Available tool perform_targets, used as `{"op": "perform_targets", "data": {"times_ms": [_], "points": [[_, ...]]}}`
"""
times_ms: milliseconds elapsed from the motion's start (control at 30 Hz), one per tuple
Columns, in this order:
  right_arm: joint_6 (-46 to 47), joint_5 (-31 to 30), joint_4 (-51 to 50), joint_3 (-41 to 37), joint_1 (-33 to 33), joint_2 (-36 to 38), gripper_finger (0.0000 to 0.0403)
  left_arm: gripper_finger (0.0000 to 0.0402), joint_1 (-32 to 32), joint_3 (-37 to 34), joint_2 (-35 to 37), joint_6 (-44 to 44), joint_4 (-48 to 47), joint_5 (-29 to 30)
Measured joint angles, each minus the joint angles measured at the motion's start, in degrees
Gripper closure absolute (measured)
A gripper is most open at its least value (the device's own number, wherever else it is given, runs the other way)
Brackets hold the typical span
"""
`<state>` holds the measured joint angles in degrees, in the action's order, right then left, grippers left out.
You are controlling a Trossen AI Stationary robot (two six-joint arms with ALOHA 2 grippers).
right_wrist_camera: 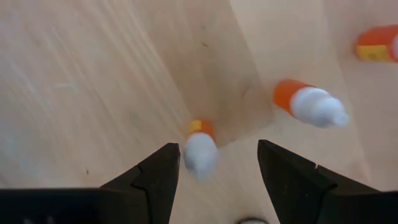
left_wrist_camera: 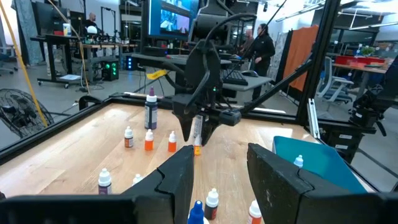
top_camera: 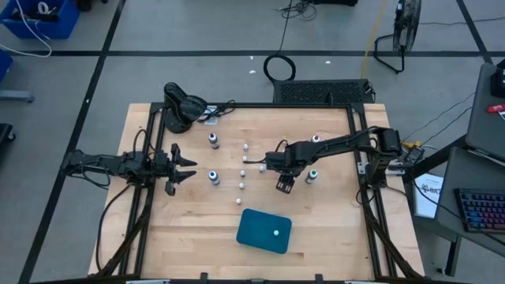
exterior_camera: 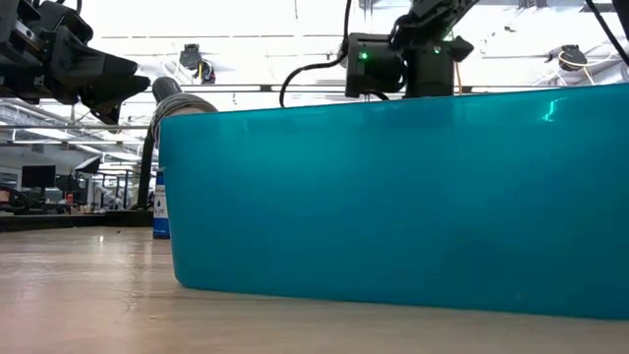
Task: Pick & Place food coloring
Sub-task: Put the small yellow coloring bottle into the blue bin
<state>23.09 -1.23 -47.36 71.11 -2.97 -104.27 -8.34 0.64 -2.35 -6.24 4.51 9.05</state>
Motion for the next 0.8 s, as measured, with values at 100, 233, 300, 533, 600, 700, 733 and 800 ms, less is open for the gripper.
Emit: {"op": "perform_targets", "data": {"times_ms": [100,233,300,533,600,700,733,800], "points": [[0.17,0.04,1.84,-1.37,0.21,0.00,0.0199,0.0249,0.00,0.00,0.00,0.00,0.00,-0.01],[0.19,0.02,4.74,-2.89,0.83,0.00,0.0198,0.0249,-0.02,0.00,0.00,0.00,0.00,0.01],[0.19,0.05,5.83,-3.58,1.17,0.00,0.0199,0.0249,-0.01,-0.01,0.00,0.00,0.00,0.01],[0.39,-0.11,8.18,-4.22,1.54,0.00,0.0208,0.0249,-0.01,-0.01,0.00,0.00,0.00,0.00],[0.67,-0.14,9.04,-4.21,1.57,0.00,0.0211,0.0249,0.00,-0.02,0.00,0.00,0.00,0.01],[0.78,-0.13,9.43,-4.21,1.56,0.00,0.0221,0.0249,-0.01,-0.02,0.00,0.00,0.00,0.01],[0.72,-0.13,9.43,-4.22,1.58,0.00,0.0225,0.0249,-0.01,-0.01,0.00,0.00,0.00,0.01],[0.72,-0.13,9.36,-4.22,1.56,0.00,0.0233,0.0249,-0.02,0.00,0.00,0.00,0.00,0.01]]}}
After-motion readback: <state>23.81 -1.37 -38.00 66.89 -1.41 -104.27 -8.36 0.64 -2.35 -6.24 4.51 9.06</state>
